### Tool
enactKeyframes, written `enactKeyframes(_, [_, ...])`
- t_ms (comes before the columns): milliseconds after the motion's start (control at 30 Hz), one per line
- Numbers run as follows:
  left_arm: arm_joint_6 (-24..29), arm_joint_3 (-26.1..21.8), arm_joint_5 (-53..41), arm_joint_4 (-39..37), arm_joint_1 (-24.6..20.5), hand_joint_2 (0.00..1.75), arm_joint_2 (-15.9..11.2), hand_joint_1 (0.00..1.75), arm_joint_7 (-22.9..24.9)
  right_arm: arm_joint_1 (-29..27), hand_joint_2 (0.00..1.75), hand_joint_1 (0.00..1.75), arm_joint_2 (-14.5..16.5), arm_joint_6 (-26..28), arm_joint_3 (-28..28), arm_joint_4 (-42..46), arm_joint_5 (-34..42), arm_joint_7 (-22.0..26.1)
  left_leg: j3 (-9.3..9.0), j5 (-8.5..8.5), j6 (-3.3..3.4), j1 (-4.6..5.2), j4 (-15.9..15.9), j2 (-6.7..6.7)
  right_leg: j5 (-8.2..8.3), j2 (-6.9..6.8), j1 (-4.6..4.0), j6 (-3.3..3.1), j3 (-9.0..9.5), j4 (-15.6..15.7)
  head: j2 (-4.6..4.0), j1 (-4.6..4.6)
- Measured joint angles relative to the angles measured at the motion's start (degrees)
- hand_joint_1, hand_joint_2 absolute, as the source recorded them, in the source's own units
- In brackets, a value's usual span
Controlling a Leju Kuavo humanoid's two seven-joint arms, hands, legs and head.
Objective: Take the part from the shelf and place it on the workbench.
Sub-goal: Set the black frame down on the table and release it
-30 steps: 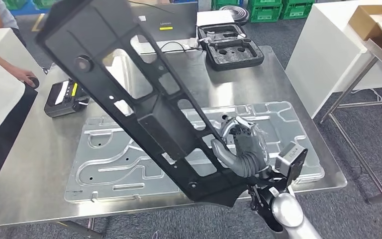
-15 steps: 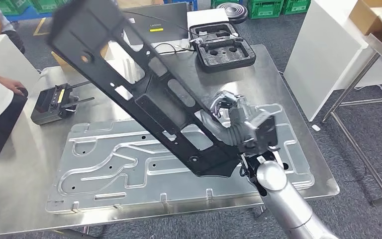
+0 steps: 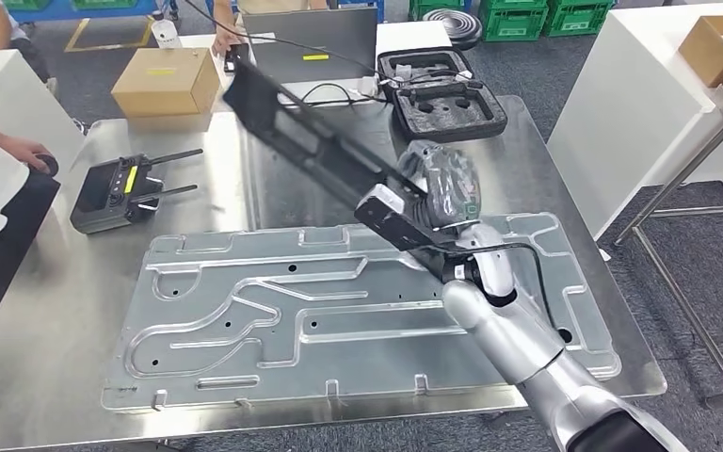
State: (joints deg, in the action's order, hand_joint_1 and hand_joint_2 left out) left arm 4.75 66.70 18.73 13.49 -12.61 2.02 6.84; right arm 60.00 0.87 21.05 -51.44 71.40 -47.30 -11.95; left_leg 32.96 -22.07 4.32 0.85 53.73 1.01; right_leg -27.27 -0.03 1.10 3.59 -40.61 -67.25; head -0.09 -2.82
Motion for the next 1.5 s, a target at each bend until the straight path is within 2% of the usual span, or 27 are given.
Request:
enactKeyframes(67, [0.3, 0.1, -0.5, 0.0, 0.0, 1.75, 0.1, 0.0, -0.2, 1.7, 0.0, 0.0, 0.1, 1.4, -0.2, -0.6, -7.1, -2.3, -0.17, -0.89, -0.6, 0.09, 0.7, 0.07, 3.74, -0.05, 0.1, -0.16, 3.04, 7.3, 0.0, 0.01])
enactKeyframes(133, [0.4, 0.2, -0.7, 0.0, 0.0, 0.87, 0.2, 0.0, -0.9, 2.7, 0.0, 0.0, 0.1, 1.7, -0.3, -0.4, -10.7, -3.3, -0.1, -1.48, -1.11, 0.26, 1.2, 0.0, 4.44, 0.03, -0.06, -0.92, 4.46, 10.5, 0.0, -0.02])
enactKeyframes(200, [0.2, 0.2, -0.5, 0.0, 0.1, 0.0, 0.2, 0.0, -1.4, 3.0, 0.0, 0.0, 0.1, 1.4, -0.3, 0.0, -12.2, -3.7, -0.07, -1.8, -1.43, 0.23, 1.4, -0.14, 4.27, 0.18, -0.16, -1.73, 4.62, 10.8, 0.0, -0.03])
enactKeyframes(267, [-0.2, 0.2, -0.7, 0.0, 0.1, 0.0, 0.2, 0.0, -0.8, 3.0, 0.0, 0.0, 0.0, 0.8, -0.3, 0.7, -12.6, -3.7, 0.8, -3.26, -2.1, 0.04, 3.4, -0.27, 4.21, 0.21, 0.04, -2.35, 4.88, 11.0, 0.0, -0.04])
enactKeyframes(367, [-0.6, 0.2, -0.9, 0.0, 0.1, 0.0, 0.2, 0.0, 1.3, 2.8, 0.0, 0.0, 0.3, -0.4, -0.3, 1.3, -12.4, -3.3, 5.94, -7.94, -3.32, -0.65, 14.1, -0.38, 4.0, 0.24, 0.21, -2.93, 5.17, 11.1, 0.0, -0.06])
enactKeyframes(400, [-0.6, 0.2, -0.9, 0.0, 0.1, 0.0, 0.2, 0.0, 2.1, 2.7, 0.0, 0.0, 0.5, -0.8, -0.3, 1.4, -12.0, -2.9, 7.69, -8.75, -3.57, -0.86, 17.3, -0.39, 3.93, 0.26, 0.22, -2.99, 5.27, 11.1, 0.0, -0.07])
enactKeyframes(433, [-0.6, 0.2, -0.6, 0.0, 0.1, 0.0, 0.2, 0.0, 2.9, 2.5, 0.0, 0.0, 0.6, -1.1, -0.3, 1.5, -11.3, -2.5, 8.61, -8.55, -3.74, -1.02, 18.6, -0.41, 3.87, 0.27, 0.23, -3.0, 5.39, 11.0, 0.0, -0.07])
enactKeyframes(467, [-0.7, 0.2, -0.1, 0.0, 0.1, 0.0, 0.2, 0.0, 3.6, 2.3, 0.0, 0.0, 0.6, -1.4, -0.4, 1.6, -10.3, -1.8, 8.46, -7.31, -3.83, -1.15, 17.5, -0.43, 3.82, 0.3, 0.26, -2.98, 5.53, 11.0, 0.0, -0.07])
enactKeyframes(533, [-0.9, -0.1, 2.2, 0.0, 0.2, 0.0, 0.2, 0.0, 4.0, 2.1, 0.0, 0.0, 0.9, -1.9, -0.5, 2.1, -7.6, -0.3, 5.51, -3.03, -3.71, -1.3, 9.9, -0.44, 3.74, 0.41, 0.3, -2.87, 5.73, 11.0, 0.0, -0.07])
enactKeyframes(600, [-1.1, -0.7, 4.8, 0.0, 0.4, 0.0, 0.1, 0.0, 3.7, 2.2, 0.0, 0.0, 1.1, -2.2, -0.5, 2.8, -5.0, 1.0, 2.69, -0.36, -3.37, -1.11, 3.3, -0.36, 3.75, 0.55, 0.15, -2.55, 5.62, 11.0, 0.0, -0.05])
enactKeyframes(667, [-1.1, -1.4, 5.9, 0.0, 0.6, 0.0, 0.0, 0.0, 3.3, 2.2, 0.0, 0.0, 1.3, -2.5, -0.6, 3.2, -3.7, 1.7, 2.0, -0.04, -3.11, -0.81, 1.9, -0.22, 3.94, 0.6, 0.07, -2.04, 5.44, 11.1, 0.0, -0.04])
enactKeyframes(733, [-1.1, -1.8, 6.0, 0.0, 0.9, 0.0, 0.0, 0.0, 3.1, 2.1, 0.0, 0.0, 1.3, -2.9, -0.7, 3.5, -3.1, 2.0, 2.01, 0.37, -2.45, -0.9, 1.5, -0.2, 3.6, 0.56, 0.11, -1.41, 5.31, 10.9, 0.0, -0.03])
enactKeyframes(800, [-1.1, -2.0, 5.8, 0.0, 0.9, 0.0, 0.0, 0.0, 3.2, 2.2, 0.0, 0.0, 1.3, -3.9, -0.9, 3.9, -1.8, 2.6, 1.97, 0.96, -1.49, -1.06, 1.0, -0.31, 0.63, 0.45, 0.07, -1.03, 4.16, 7.6, 0.0, 0.0])
enactKeyframes(867, [-1.1, -2.2, 5.5, 0.0, 0.9, 0.0, -0.1, 0.0, 3.3, 2.4, 0.0, 0.0, 1.3, -6.7, -1.1, 4.2, 1.0, 3.7, 2.19, 1.34, -0.85, -0.9, 0.9, -0.44, -4.1, 0.37, 0.07, -0.98, 1.61, 0.0, 0.0, 0.01])
enactKeyframes(900, [-1.1, -2.2, 5.3, 0.0, 0.9, 0.0, -0.1, 0.0, 3.3, 2.7, 0.0, 0.0, 1.3, -8.6, -1.2, 4.2, 2.6, 4.1, 2.37, 1.54, -0.66, -0.8, 0.9, -0.49, -5.74, 0.36, 0.07, -0.96, 0.49, -3.6, 0.0, 0.01])
enactKeyframes(933, [-1.1, -2.3, 5.2, 0.0, 0.9, 0.0, -0.1, 0.0, 3.4, 3.0, 0.0, 0.0, 1.4, -10.6, -1.3, 4.2, 3.8, 4.5, 2.63, 1.76, -0.56, -0.74, 0.9, -0.52, -6.33, 0.36, 0.07, -0.96, 0.16, -5.6, 0.0, 0.01])
enactKeyframes(967, [-1.1, -2.4, 5.0, 0.0, 0.9, 0.0, -0.1, 0.0, 3.4, 3.5, 0.0, 0.0, 1.4, -12.4, -1.6, 4.2, 4.6, 4.6, 2.91, 2.01, -0.57, -0.72, 0.9, -0.52, -5.89, 0.34, 0.09, -0.96, 0.91, -5.3, 0.0, 0.02])
enactKeyframes(1000, [-1.1, -2.5, 4.9, 0.0, 0.9, 0.0, -0.1, 0.0, 3.3, 4.2, 0.0, 0.0, 1.6, -14.5, -2.0, 4.2, 5.3, 4.7, 3.2, 2.28, -0.68, -0.73, 0.9, -0.49, -4.63, 0.32, 0.12, -0.99, 2.82, -2.6, 0.0, 0.02])
enactKeyframes(1067, [-1.1, -2.7, 5.0, 0.0, 0.9, 0.0, -0.1, 0.0, 3.1, 6.5, 0.0, 0.0, 2.1, -20.6, -3.3, 4.1, 8.0, 4.7, 3.77, 2.75, -1.13, -0.65, 1.1, -0.46, -2.09, 0.3, 0.12, -1.05, 8.3, 5.8, 0.0, 0.02])
enactKeyframes(1133, [-1.1, -2.9, 5.2, 0.0, 0.9, 0.0, -0.1, 0.0, 2.8, 8.9, 0.0, 0.0, 2.9, -28.3, -4.9, 3.8, 12.6, 4.6, 4.22, 3.3, -1.78, -0.47, 1.2, -0.49, -0.97, 0.38, -0.07, -1.28, 11.2, 10.8, 0.0, -0.04])
enactKeyframes(1233, [-1.1, -3.0, 5.3, 0.0, 1.0, 0.0, -0.3, 0.0, 2.1, 11.3, 0.0, 0.0, 4.3, -34.1, -7.8, 2.0, 15.8, 3.9, 4.9, 3.98, -2.77, -0.65, 1.2, -0.45, -0.23, 0.29, -0.24, -2.14, 10.77, 11.7, 0.0, -0.11])
enactKeyframes(1267, [-1.1, -3.1, 5.3, 0.0, 1.1, 0.0, -0.3, 0.0, 1.7, 11.9, 0.0, 0.0, 4.8, -34.2, -8.7, 1.3, 15.3, 3.6, 5.49, 3.19, -3.13, -0.79, 2.0, -0.45, 0.13, 0.17, -0.15, -2.55, 10.53, 11.9, 0.0, -0.12])
enactKeyframes(1300, [-1.1, -3.1, 5.1, 0.0, 1.2, 0.0, -0.3, 0.0, 1.4, 12.5, 0.0, 0.0, 5.2, -34.3, -9.7, 0.6, 14.4, 3.2, 6.47, 1.65, -3.52, -0.93, 4.1, -0.45, 0.49, 0.02, 0.01, -2.9, 10.27, 12.0, 0.0, -0.14])
enactKeyframes(1367, [-1.1, -3.1, 5.0, 0.0, 1.3, 0.0, -0.4, 0.0, 1.0, 13.8, 0.0, 0.0, 6.0, -35.2, -11.6, -0.7, 12.2, 2.6, 9.43, -2.7, -4.33, -1.29, 11.6, -0.51, 0.91, -0.21, 0.13, -3.23, 9.81, 12.1, 0.0, -0.16])
enactKeyframes(1433, [-1.1, -3.1, 4.9, 0.0, 1.5, 0.0, -0.4, 0.0, 0.9, 14.8, 0.0, 0.0, 6.8, -37.8, -14.0, -2.0, 10.3, 2.3, 11.52, -4.75, -4.89, -1.67, 17.8, -0.55, 0.99, -0.33, 0.16, -3.22, 9.64, 12.1, 0.0, -0.16])
enactKeyframes(1467, [-1.1, -3.1, 4.9, 0.0, 1.6, 0.0, -0.4, 0.0, 0.9, 15.2, 0.0, 0.0, 7.2, -39.3, -15.3, -2.7, 9.4, 2.3, 11.29, -4.15, -5.07, -1.84, 17.9, -0.57, 0.95, -0.35, 0.2, -3.16, 9.66, 12.0, 0.0, -0.16])
enactKeyframes(1500, [-1.1, -3.1, 4.9, 0.0, 1.6, 0.0, -0.4, 0.0, 0.8, 15.7, 0.0, 0.0, 7.8, -40.4, -16.6, -3.4, 8.5, 2.5, 10.03, -2.54, -5.2, -2.02, 15.6, -0.59, 0.86, -0.33, 0.27, -3.03, 9.71, 12.0, 0.0, -0.16])
